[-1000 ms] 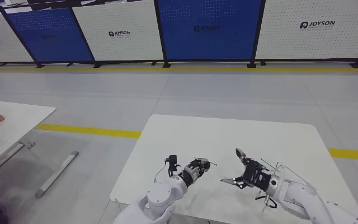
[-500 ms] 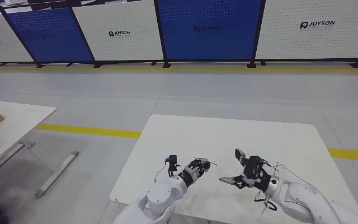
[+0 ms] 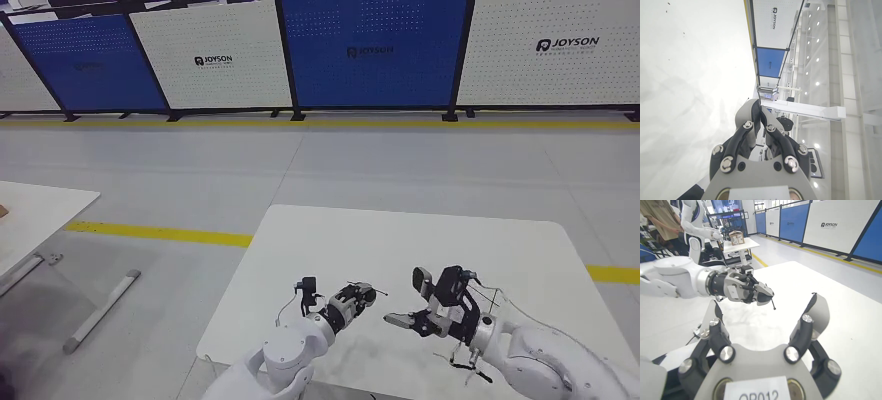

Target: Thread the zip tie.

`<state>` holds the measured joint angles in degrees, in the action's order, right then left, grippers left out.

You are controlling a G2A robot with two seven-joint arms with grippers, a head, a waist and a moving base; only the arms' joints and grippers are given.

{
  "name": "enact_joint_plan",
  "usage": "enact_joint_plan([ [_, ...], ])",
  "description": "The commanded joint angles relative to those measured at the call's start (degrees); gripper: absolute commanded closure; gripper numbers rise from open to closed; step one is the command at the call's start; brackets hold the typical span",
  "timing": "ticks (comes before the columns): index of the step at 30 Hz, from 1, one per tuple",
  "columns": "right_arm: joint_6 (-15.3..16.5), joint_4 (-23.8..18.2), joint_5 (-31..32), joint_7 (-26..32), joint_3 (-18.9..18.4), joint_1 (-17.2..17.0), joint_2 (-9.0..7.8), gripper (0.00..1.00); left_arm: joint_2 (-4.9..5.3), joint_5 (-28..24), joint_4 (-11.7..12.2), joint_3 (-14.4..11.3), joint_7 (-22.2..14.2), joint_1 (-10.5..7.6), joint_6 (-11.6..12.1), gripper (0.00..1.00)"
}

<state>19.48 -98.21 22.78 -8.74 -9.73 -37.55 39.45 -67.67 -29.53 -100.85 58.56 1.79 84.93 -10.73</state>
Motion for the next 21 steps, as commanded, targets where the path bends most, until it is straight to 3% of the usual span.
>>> enact_joint_plan([
  [1,0.00,-1.38,-5.97,3.47,-0.02,0.86,-1.28,0.00,0.00,0.00,0.00,0.00,0.00,0.00,0.00,1.00],
  [6,0.00,-2.44,-21.57,13.58,-2.02,2.76,-2.70,0.00,0.00,0.00,0.00,0.00,0.00,0.00,0.00,1.00],
  [11,0.00,-1.80,-34.48,22.83,-7.32,0.93,-2.40,0.00,0.00,0.00,0.00,0.00,0.00,0.00,0.00,1.00],
  [16,0.00,4.39,-51.18,40.65,-18.20,-4.22,-0.05,0.00,0.00,0.00,0.00,0.00,0.00,0.00,0.00,1.00],
  [21,0.00,13.03,-59.76,58.89,-29.12,-9.90,4.37,0.00,0.00,0.00,0.00,0.00,0.00,0.00,0.00,1.00],
])
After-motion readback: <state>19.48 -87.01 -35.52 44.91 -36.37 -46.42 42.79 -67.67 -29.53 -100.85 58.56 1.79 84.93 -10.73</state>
